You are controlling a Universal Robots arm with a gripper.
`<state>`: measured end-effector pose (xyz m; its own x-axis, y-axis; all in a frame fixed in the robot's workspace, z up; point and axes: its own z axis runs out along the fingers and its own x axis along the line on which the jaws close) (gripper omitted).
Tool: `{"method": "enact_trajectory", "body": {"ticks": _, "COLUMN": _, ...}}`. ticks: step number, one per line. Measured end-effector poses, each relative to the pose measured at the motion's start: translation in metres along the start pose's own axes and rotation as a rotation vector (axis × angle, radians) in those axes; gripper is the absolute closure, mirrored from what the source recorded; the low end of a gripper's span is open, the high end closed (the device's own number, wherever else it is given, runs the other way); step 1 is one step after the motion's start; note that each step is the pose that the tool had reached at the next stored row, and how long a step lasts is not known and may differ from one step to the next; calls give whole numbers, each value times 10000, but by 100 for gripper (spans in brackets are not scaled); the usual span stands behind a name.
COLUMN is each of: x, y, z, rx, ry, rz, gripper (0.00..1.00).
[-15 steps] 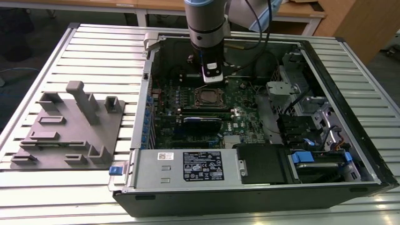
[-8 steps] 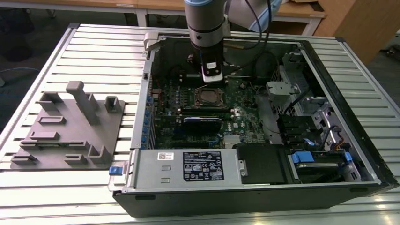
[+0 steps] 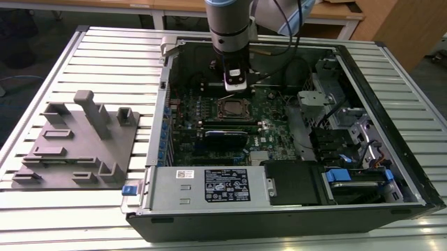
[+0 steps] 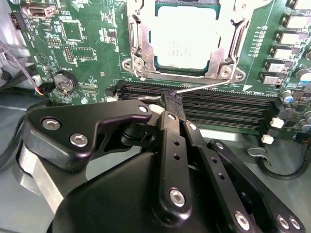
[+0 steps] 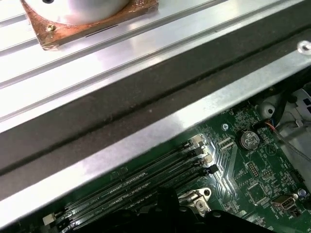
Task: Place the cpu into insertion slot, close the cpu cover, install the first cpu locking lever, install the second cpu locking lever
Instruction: 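Install the first cpu locking lever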
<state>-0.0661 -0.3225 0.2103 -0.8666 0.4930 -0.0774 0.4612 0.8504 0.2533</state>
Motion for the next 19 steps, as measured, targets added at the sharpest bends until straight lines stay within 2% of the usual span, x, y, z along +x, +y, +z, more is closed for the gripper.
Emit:
{"method": "enact_trajectory", "body": {"ticks": 3, "x": -1, "y": 0, "z": 8, "rx": 23, "ry": -72, "rz": 274, "gripper": 89}}
{"method": "enact_trajectory", "body": {"ticks": 10, "x": 1, "y": -3, "z": 23, "rx": 20, "ry": -87, "rz": 299, "gripper": 89}}
{"method": "enact_trajectory", "body": {"ticks": 12, "x": 2, "y": -5, "z": 30, "rx": 21, "ry": -116, "rz": 293, "gripper": 89}}
{"method": "enact_trajectory", "body": {"ticks": 15, "x": 2, "y": -6, "z": 36, "rx": 61, "ry": -166, "rz": 274, "gripper": 89}}
{"method": "enact_trajectory", "body": {"ticks": 19, "x": 2, "y": -6, "z": 38, "rx": 72, "ry": -175, "rz": 271, "gripper": 89}}
